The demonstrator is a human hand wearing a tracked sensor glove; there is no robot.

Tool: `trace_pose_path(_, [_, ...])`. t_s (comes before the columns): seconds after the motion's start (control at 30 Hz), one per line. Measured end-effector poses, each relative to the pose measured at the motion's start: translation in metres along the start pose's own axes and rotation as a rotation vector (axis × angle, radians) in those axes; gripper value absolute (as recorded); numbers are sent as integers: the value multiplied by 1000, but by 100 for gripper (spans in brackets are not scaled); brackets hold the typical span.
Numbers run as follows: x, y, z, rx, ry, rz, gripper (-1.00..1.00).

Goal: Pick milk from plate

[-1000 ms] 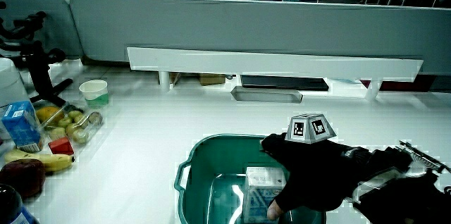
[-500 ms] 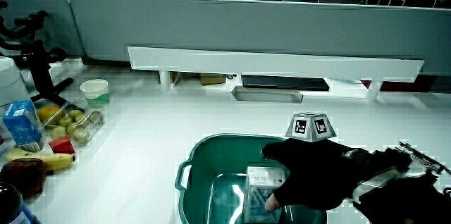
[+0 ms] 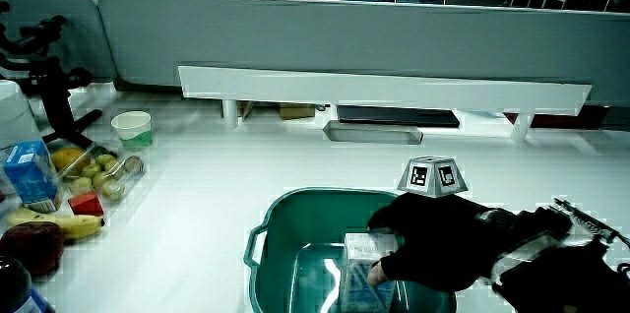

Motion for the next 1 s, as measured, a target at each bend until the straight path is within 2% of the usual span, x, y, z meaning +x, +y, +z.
trace_pose_path(0.07, [-1,-1,0,12,-23,5,79])
trace_pose_path(0.37, [-3,-2,-1,41,-41,25,100])
trace_pose_path(0.77, [-9,-8,2,56,-64,42,100])
trace_pose_path(1.0, [-8,-19,12,88,-54,56,100])
